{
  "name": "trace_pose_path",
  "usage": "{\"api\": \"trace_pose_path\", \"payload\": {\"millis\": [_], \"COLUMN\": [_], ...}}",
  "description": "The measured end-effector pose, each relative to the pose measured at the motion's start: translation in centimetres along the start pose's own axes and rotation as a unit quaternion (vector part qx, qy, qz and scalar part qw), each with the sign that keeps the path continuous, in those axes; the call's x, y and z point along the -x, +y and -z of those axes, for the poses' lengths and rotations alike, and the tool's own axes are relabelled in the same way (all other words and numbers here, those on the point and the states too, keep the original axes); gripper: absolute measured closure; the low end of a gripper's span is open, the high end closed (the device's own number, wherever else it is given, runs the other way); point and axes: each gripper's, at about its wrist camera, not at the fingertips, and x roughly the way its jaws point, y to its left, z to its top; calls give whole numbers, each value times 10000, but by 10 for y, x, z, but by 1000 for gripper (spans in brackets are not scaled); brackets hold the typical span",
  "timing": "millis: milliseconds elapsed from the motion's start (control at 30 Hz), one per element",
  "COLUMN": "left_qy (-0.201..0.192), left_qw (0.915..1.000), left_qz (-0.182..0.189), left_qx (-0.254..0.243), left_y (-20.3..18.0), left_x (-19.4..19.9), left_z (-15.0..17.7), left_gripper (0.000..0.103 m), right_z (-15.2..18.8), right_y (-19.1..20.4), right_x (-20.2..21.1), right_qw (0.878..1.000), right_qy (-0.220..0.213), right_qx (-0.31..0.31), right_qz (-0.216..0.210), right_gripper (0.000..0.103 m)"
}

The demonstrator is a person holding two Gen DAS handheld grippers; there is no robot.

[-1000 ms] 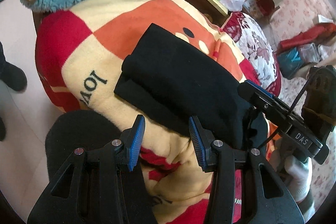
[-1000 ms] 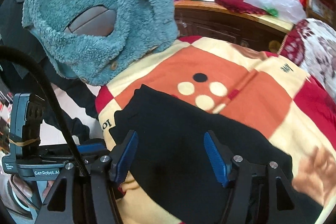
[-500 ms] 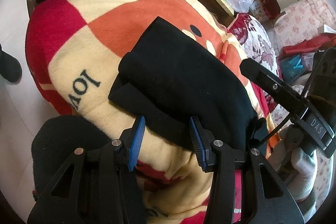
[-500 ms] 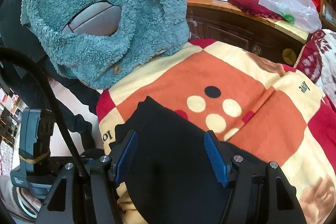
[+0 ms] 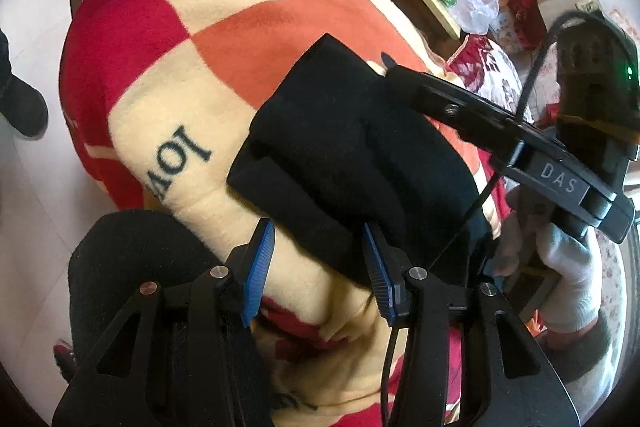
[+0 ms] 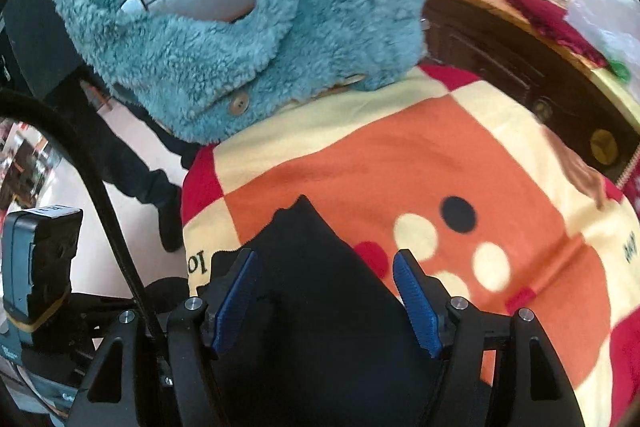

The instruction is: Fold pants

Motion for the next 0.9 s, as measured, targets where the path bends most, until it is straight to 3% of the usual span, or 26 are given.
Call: {"api": "trace_pose_path", "payload": {"millis": [233, 533, 600, 633, 733, 800, 900], "left_qy": [-94, -236, -266, -289, -381, -415, -433], "left_qw": [9999, 9990, 9987, 9983, 9967, 9962, 9963], "left_qz": [-2, 304, 352, 398, 607, 664, 692], "left_qx": [-87, 206, 256, 303, 391, 375, 279], "left_y": [-5, 7, 8, 10, 15, 17, 14], "left_x": [-3, -2, -1, -1, -1, -3, -3], "left_z": [-3, -1, -2, -2, -3, -6, -7], "left_gripper": [58, 58, 58, 58, 59, 71, 80], "right_z": [-10, -16, -15, -14, -14, -13, -11], "right_y": [4, 6, 7, 7, 7, 7, 9], "right_x": [-19, -48, -54, -57, -55, -48, -34], "right_qw": [9992, 9971, 9964, 9966, 9972, 9975, 9977], "right_qy": [180, 490, 541, 564, 486, 387, 235], "right_qx": [287, 470, 495, 485, 385, 343, 331], "right_qz": [-195, -341, -419, -365, -426, -485, -534], "right_gripper": [35, 35, 41, 52, 70, 75, 80]}}
